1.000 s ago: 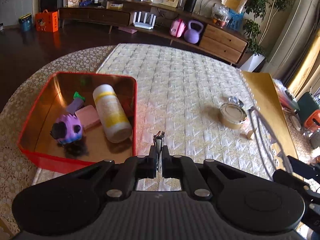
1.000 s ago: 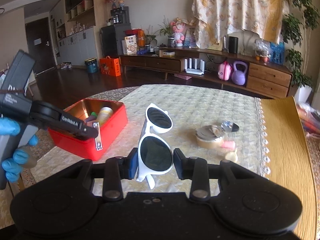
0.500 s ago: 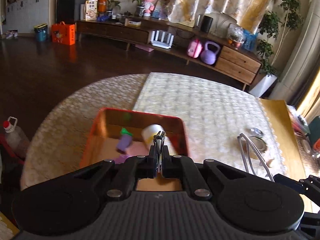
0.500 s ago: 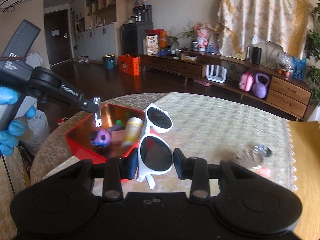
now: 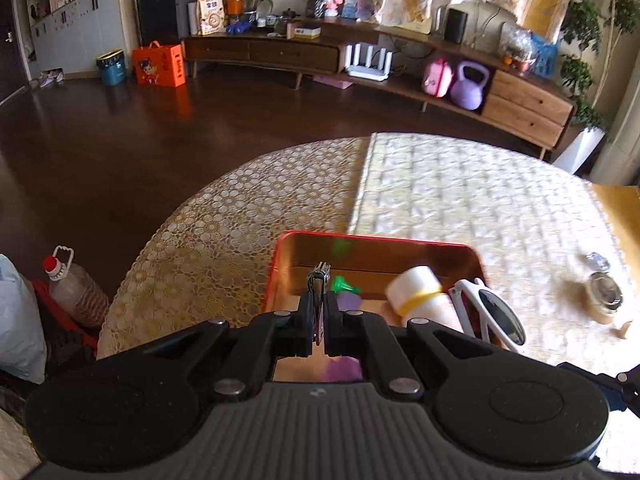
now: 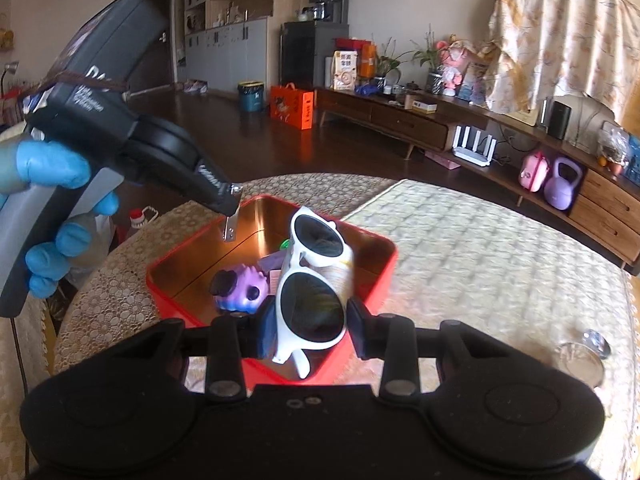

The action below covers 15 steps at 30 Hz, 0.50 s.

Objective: Organize rigid objects
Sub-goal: 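Lower clipper and sunglasses into the red tin and open both grippers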

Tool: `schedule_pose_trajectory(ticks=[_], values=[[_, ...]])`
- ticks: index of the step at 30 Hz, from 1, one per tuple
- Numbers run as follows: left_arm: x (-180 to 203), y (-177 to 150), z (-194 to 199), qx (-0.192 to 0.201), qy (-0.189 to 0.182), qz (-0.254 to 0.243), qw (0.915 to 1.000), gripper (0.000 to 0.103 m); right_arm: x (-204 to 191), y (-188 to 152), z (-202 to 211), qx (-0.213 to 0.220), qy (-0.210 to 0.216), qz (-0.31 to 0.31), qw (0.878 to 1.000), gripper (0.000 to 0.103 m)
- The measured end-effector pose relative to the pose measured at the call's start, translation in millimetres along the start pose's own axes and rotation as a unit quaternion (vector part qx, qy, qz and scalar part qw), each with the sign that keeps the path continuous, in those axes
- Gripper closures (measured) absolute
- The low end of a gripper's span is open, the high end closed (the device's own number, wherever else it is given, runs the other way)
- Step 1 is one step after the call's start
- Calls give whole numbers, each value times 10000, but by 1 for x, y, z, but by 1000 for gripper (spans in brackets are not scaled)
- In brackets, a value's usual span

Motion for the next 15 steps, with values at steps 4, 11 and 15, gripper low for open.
schedule_pose_trajectory(ticks=[4,11,15], values=[[-2,-1,-18,-110,25,-83,9999,98,-7,-2,-23,-151,-23,122,9998,67],[-3,0,-45,-271,36,-178,9995,98,-11,-2,-49,-322,-138,283,9990,67],[0,3,-57,-304,33,-249,9992,98,-16,-7,-58,-396,-177,415,9982,67]])
Point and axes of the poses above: each gripper's, at about its wrist camera, not at the fingertips, and z roughly against the way its jaws point, x to its right, y to its top, the point moved 8 cm from there along -z, roughly the way its jaws point, and after that the axes turned 15 degrees about -z, right-handed, at the moved point
